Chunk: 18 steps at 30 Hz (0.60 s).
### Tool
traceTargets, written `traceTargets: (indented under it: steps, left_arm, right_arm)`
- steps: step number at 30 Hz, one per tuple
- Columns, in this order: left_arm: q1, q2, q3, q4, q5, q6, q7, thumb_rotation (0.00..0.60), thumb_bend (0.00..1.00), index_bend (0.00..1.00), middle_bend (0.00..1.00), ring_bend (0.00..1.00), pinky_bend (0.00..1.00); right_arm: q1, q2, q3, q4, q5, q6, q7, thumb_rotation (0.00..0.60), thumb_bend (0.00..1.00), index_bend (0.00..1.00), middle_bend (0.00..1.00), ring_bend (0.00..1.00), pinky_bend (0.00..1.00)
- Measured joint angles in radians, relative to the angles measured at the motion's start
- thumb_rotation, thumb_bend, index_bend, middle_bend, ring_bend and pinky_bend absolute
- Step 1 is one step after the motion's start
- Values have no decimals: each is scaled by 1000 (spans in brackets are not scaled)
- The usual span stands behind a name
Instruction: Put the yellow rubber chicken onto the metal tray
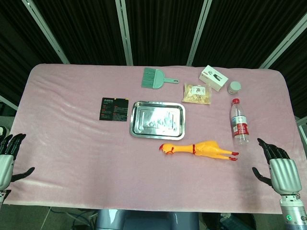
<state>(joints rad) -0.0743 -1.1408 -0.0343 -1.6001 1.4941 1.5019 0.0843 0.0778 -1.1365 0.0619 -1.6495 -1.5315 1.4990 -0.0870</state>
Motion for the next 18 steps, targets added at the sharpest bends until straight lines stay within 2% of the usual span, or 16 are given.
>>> traceTargets:
  steps: [18]
  left_arm:
    - [4,6,0,-17,12,13,4,600,13,83,94,48,30]
  right_arm:
    - [51,13,-3,-29,-58,-46,50,600,272,124,243,226,273]
